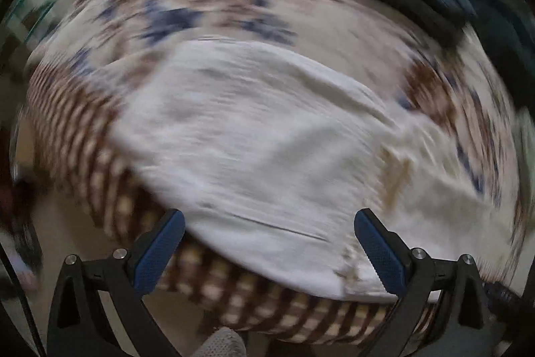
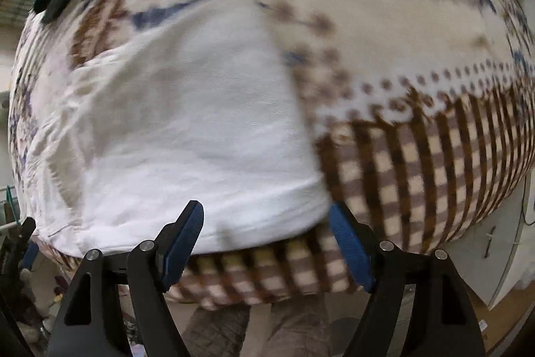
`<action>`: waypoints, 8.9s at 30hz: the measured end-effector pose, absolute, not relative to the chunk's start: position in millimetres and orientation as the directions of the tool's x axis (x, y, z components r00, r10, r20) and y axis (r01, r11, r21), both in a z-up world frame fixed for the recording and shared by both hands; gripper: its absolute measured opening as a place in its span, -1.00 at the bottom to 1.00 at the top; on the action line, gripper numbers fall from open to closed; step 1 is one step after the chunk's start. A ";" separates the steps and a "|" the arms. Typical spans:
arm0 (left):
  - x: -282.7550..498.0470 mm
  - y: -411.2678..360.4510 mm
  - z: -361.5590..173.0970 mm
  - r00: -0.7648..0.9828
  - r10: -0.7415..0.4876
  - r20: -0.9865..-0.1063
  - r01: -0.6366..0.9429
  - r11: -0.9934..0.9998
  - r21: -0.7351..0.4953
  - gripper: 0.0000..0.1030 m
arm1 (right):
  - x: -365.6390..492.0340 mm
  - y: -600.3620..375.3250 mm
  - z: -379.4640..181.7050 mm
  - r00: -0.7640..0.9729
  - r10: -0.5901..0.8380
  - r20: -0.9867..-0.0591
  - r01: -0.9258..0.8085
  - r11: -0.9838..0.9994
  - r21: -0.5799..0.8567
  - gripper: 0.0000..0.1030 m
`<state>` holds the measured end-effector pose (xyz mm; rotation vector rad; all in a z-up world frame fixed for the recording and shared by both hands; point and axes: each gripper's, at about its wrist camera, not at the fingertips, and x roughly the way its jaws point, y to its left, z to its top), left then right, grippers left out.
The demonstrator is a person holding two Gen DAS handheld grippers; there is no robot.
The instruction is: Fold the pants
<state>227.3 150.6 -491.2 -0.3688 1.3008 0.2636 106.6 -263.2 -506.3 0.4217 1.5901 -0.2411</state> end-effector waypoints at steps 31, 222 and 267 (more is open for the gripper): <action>166.0 271.5 -577.5 0.612 -0.253 -0.749 -0.659 0.360 -0.660 0.42 | 199.2 -139.9 -575.5 -0.144 0.077 -0.987 0.273 0.961 0.035 0.59; 368.4 12.3 -547.3 0.132 -0.525 -0.841 -0.061 0.842 -0.535 0.05 | 131.4 -397.6 -530.9 0.091 0.295 -0.951 0.572 0.766 0.292 0.27; 407.7 3.6 -566.7 0.117 -0.593 -0.797 -0.171 0.778 -0.604 -0.37 | 173.8 -436.7 -579.6 0.189 0.373 -0.909 0.586 0.700 0.409 0.22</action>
